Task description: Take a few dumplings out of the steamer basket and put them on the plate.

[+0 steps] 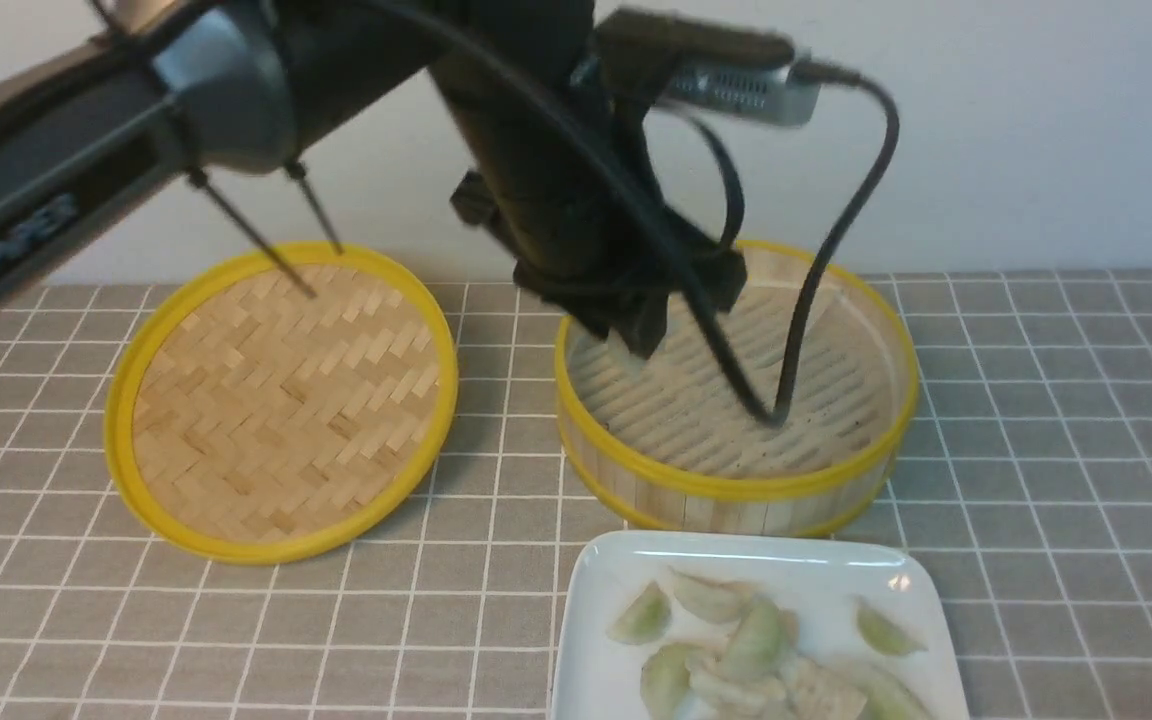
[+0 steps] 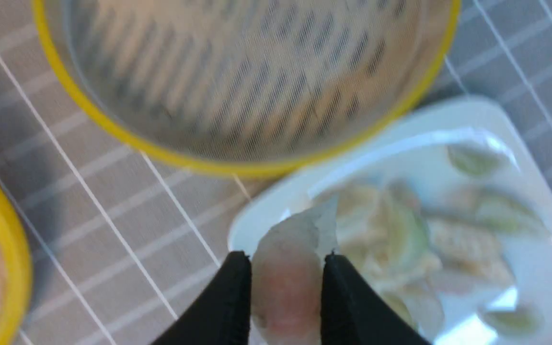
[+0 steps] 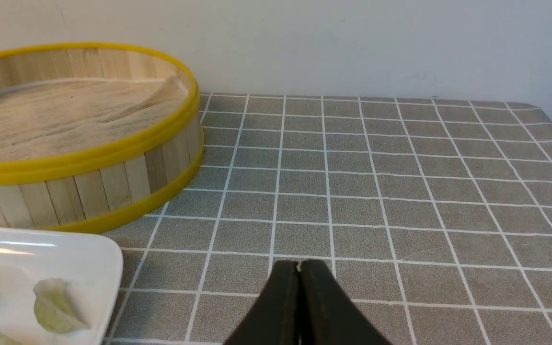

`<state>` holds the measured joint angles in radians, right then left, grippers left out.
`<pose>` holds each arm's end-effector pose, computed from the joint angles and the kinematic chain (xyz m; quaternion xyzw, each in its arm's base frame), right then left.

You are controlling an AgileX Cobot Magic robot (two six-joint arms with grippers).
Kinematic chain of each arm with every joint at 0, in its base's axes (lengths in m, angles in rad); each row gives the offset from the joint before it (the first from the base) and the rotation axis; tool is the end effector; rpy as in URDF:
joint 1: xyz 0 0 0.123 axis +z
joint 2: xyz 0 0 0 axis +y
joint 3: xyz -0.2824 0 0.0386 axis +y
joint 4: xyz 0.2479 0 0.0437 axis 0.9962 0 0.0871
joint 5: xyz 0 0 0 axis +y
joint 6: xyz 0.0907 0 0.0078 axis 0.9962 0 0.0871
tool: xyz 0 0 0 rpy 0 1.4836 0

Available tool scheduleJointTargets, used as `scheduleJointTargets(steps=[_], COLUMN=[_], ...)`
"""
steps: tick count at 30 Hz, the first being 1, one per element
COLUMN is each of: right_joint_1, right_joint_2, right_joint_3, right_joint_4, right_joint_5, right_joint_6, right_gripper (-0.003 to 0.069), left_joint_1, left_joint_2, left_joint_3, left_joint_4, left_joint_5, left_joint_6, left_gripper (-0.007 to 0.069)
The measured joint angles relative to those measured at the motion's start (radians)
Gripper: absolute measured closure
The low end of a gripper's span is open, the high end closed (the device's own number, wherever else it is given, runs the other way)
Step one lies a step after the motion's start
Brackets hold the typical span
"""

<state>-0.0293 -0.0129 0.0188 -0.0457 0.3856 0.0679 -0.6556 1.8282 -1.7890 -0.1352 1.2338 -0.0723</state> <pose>0.0520 -0.0031 0.1728 0.0272 0.8055 -0.0080 0.5919 0.3042 -0.2486 0.3366 0.2723 0.9407 -0.1304 0.1546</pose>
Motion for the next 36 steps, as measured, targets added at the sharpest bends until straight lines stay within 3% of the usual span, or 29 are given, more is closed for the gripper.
scheduleJointTargets(steps=[7,13,15,21,24,27,28,29,31,32,36], right_joint_1=[0.000,0.000,0.000,0.000,0.000,0.000,0.000,0.000,0.000,0.000,0.000], right_joint_2=[0.000,0.000,0.000,0.000,0.000,0.000,0.000,0.000,0.000,0.000,0.000], right_joint_3=[0.000,0.000,0.000,0.000,0.000,0.000,0.000,0.000,0.000,0.000,0.000], right_joint_4=[0.000,0.000,0.000,0.000,0.000,0.000,0.000,0.000,0.000,0.000,0.000], right_joint_5=[0.000,0.000,0.000,0.000,0.000,0.000,0.000,0.000,0.000,0.000,0.000], right_joint_6=[0.000,0.000,0.000,0.000,0.000,0.000,0.000,0.000,0.000,0.000,0.000], right_gripper=[0.0673,0.0673,0.0673,0.0673,0.0673,0.0673,0.0673,0.0673,0.0673,0.0673,0.0673], left_joint_1=[-0.097,-0.109,-0.109,-0.109,-0.109,-0.109,-0.109,-0.109,-0.109,-0.109,-0.109], left_joint_2=[-0.046,0.031,0.056,0.096,0.098,0.085,0.053,0.048,-0.037,-0.083,-0.283], left_joint_3=[0.360,0.394,0.394,0.393,0.366,0.327,0.309,0.308,0.306,0.306,0.341], left_joint_4=[-0.106,-0.103,-0.102,-0.073,-0.033,-0.006,0.021,0.021,0.047,0.054,0.062], left_joint_5=[-0.023,-0.082,-0.107,-0.169,-0.159,-0.138,-0.138,-0.139,-0.151,-0.161,-0.284], left_joint_6=[0.052,0.059,0.062,0.064,0.063,0.056,0.047,0.047,0.036,0.032,0.015], left_gripper=[0.0458,0.0447,0.0414,0.0202,0.0153,0.0195,0.0294,0.0308,0.0498,0.0543,0.0621])
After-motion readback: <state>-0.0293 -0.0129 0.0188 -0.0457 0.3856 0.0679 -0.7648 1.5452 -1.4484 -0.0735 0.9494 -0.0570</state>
